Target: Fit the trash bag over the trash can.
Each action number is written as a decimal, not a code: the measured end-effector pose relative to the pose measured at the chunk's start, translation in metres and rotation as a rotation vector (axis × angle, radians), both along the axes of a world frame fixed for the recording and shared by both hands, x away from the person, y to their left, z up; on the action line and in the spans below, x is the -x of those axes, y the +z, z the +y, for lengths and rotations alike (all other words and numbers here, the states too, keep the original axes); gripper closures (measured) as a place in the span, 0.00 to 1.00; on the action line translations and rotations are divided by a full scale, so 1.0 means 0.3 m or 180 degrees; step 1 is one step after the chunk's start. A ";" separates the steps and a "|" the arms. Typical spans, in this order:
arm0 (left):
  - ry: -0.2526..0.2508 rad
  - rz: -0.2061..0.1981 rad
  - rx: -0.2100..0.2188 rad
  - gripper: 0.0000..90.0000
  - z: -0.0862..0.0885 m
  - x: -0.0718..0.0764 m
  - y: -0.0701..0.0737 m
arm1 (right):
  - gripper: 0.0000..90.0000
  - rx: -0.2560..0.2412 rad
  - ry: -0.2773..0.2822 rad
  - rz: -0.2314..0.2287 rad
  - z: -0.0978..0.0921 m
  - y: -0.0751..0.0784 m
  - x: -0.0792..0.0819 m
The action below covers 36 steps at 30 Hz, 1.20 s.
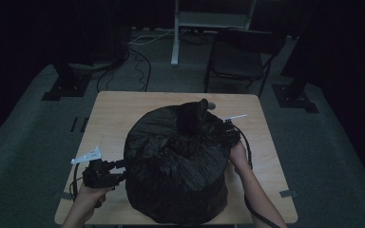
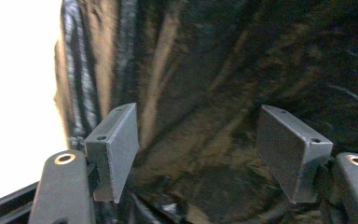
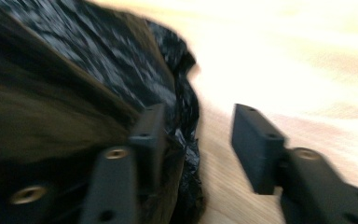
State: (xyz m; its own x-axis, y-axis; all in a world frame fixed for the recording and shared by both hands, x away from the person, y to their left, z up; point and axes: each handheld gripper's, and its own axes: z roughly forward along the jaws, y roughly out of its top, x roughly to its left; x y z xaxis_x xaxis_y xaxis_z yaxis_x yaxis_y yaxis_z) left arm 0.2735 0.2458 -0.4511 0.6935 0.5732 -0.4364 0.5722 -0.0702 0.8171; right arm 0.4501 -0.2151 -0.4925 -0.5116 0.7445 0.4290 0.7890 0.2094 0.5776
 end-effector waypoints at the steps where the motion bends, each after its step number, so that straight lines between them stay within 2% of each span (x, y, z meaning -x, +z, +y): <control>1: 0.0036 -0.0012 -0.0039 0.34 0.003 -0.005 -0.002 | 0.54 -0.0030 0.0009 -0.0041 -0.010 0.018 0.004; 4: 0.0126 -0.0020 -0.0157 0.34 0.005 -0.027 -0.017 | 0.48 -0.0088 0.0010 -0.0190 -0.020 0.064 0.028; 11: 0.0001 0.0025 -0.0254 0.34 -0.051 -0.067 -0.042 | 0.45 -0.0242 0.0211 -0.0149 -0.002 0.082 0.064; 18: -0.0114 0.0029 -0.0239 0.34 -0.090 -0.096 -0.044 | 0.44 -0.0399 0.0258 -0.0132 -0.028 0.082 0.085; 25: -0.0211 0.0041 -0.0243 0.34 -0.153 -0.115 -0.043 | 0.43 -0.0445 0.0173 -0.0143 -0.110 0.079 0.130; 28: -0.0277 0.0039 -0.0292 0.34 -0.192 -0.120 -0.037 | 0.39 -0.0376 0.0043 -0.0112 -0.171 0.072 0.145; 31: -0.0345 0.0008 -0.0349 0.34 -0.225 -0.125 -0.027 | 0.34 -0.0230 -0.0080 -0.0070 -0.235 0.066 0.155; 36: -0.0429 -0.0002 -0.0372 0.34 -0.271 -0.133 -0.023 | 0.25 -0.0058 -0.0232 -0.0093 -0.352 0.063 0.197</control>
